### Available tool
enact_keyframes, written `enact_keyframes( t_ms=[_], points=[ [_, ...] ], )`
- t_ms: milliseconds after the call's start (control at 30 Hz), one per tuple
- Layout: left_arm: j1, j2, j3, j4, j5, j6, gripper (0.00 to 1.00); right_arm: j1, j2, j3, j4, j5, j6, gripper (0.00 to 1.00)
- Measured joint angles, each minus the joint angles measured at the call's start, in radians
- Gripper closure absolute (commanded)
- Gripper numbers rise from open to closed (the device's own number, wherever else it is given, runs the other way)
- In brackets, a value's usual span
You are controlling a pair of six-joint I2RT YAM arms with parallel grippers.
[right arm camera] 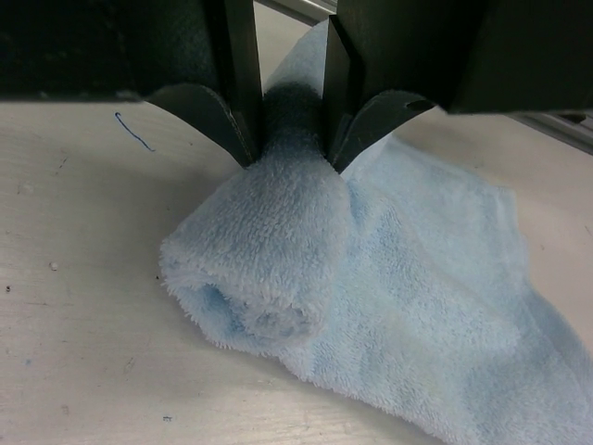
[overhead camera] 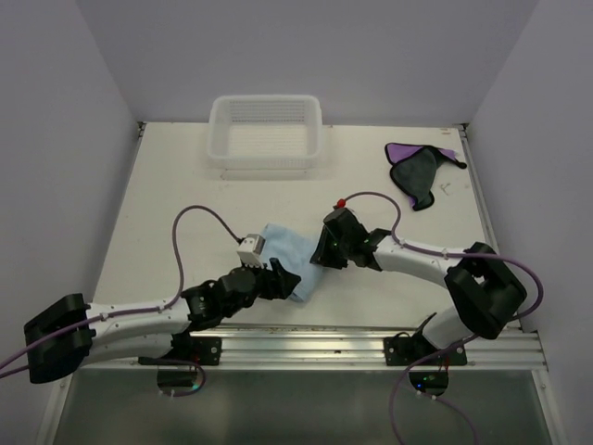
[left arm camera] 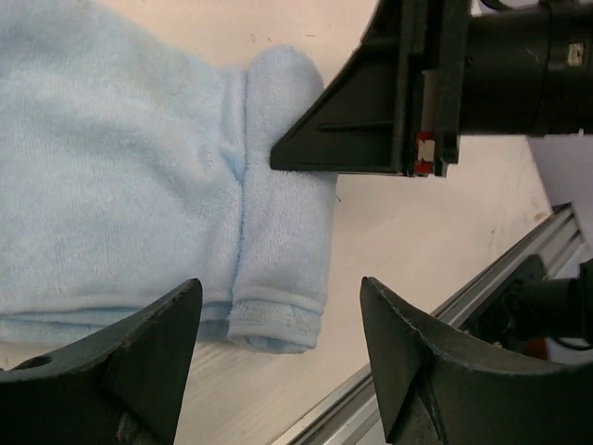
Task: Roll the towels
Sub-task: Roll the towel
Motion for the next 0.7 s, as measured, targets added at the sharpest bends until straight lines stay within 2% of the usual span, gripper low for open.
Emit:
enact_keyframes(
  t_ms=[400, 700],
  points=[
    [-0.272, 0.16, 0.146, -0.033, -0.258, 0.346, 0.24, 0.0, 0.058, 0.086, -0.091, -0.005, -0.033, 0.67],
    [-0.322, 0.331, 0.226, -0.053, -0.39, 0.443, 0.25, 0.0, 0.071, 0.119, -0.127, -0.005, -0.055, 0.67]
  ],
)
